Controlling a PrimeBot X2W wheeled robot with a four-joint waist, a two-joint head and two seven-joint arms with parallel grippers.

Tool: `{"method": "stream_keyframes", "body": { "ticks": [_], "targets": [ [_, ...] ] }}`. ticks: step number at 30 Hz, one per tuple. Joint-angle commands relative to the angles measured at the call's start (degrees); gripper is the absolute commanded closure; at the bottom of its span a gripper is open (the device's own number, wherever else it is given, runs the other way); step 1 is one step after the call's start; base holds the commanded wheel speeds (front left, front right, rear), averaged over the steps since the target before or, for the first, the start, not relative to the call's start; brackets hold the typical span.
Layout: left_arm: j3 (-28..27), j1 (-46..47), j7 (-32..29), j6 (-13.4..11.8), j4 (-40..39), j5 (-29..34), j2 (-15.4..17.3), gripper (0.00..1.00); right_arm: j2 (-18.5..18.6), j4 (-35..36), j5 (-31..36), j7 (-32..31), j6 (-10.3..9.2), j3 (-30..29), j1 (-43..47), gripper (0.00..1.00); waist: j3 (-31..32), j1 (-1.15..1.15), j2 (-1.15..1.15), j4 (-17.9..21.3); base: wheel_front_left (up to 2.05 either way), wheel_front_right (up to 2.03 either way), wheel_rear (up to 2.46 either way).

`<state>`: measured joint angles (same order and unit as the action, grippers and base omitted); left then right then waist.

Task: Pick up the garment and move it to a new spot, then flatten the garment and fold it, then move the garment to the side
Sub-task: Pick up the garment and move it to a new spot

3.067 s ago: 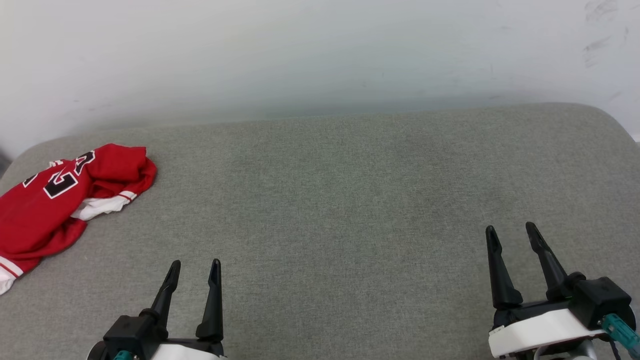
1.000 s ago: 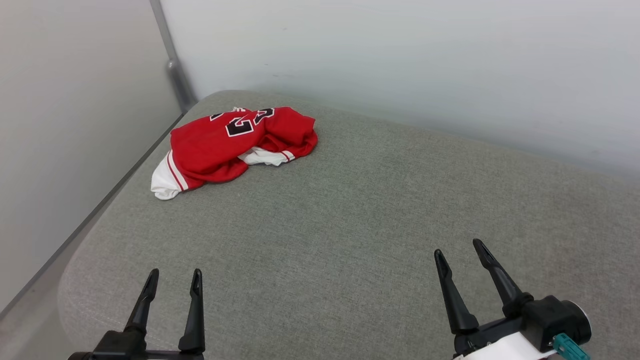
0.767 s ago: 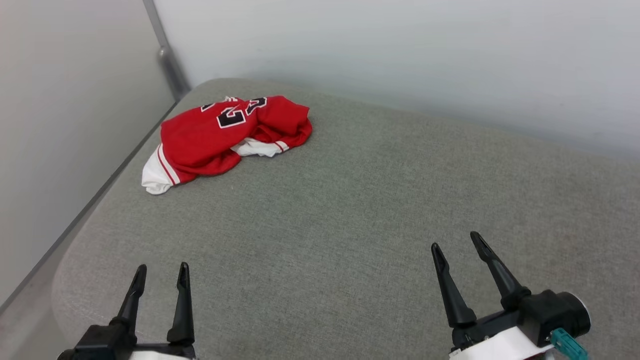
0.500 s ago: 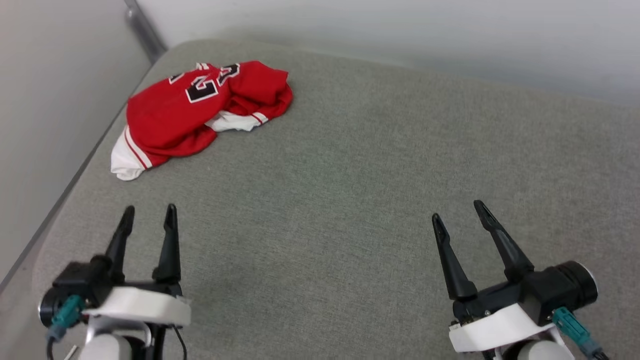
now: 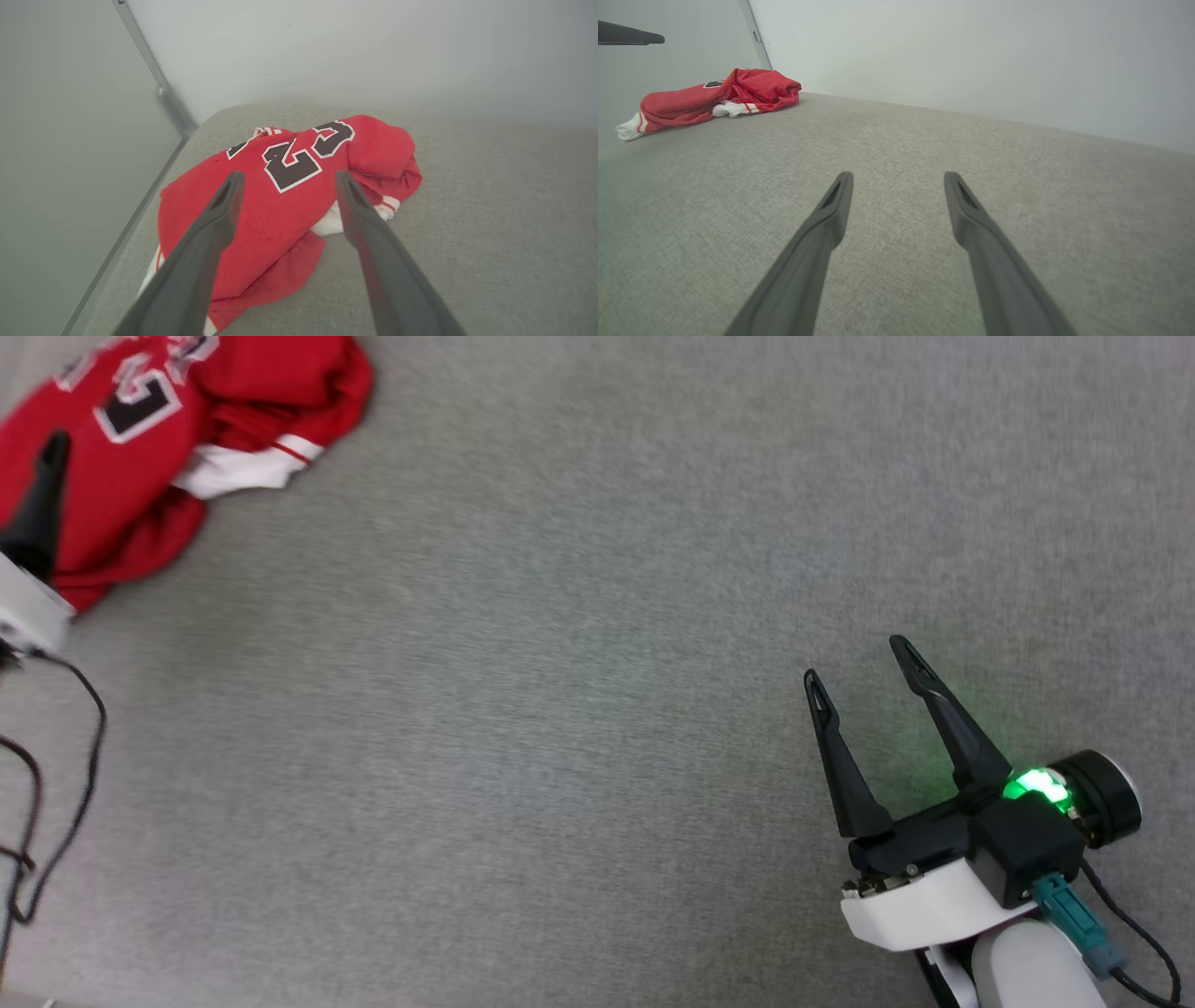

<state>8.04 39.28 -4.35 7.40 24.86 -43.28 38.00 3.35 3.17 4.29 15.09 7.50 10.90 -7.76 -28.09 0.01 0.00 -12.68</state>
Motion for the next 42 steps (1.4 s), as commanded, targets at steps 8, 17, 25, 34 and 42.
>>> {"method": "stream_keyframes", "body": {
  "ticks": [8, 17, 25, 34, 42],
  "targets": [
    [5.64, 12.48, -19.81, 0.07, 4.62, -12.76, 9.78, 0.0, -0.09, 1.83, -0.29, 0.11, -0.02, 0.21, -2.46, 0.0, -9.42, -0.01, 0.0, 5.76, 0.0, 0.0, 0.0],
    [8.22, 21.23, -35.52, 0.07, 11.66, -20.46, 12.7, 0.0, 0.12, 1.95, -1.0, -0.3, -0.08, -0.6, -1.86, 0.0, -13.71, -0.01, 0.0, 7.89, 0.0, 0.0, 0.0],
    [11.53, 22.35, -41.27, 0.07, 16.39, -22.71, 10.94, 1.0, 0.15, 1.49, -1.53, -0.58, -0.08, 0.0, -0.89, 0.0, -15.47, -0.01, 0.0, 8.34, 0.0, 0.0, 0.0],
    [14.74, 20.99, -35.91, 0.11, 13.52, -22.01, 13.37, 1.0, 0.08, 0.05, -2.18, -0.5, -0.07, 0.6, -0.9, 0.0, -11.05, -0.01, 0.0, 8.06, 0.0, 0.0, 0.0],
    [16.29, 18.88, -25.46, 0.08, 9.77, -22.72, 15.41, 1.0, -0.33, -1.75, -4.43, 0.1, -0.04, 2.0, -0.17, 0.0, 0.15, -0.01, 0.0, 7.86, 0.0, 0.0, 0.0]
  ]
}}
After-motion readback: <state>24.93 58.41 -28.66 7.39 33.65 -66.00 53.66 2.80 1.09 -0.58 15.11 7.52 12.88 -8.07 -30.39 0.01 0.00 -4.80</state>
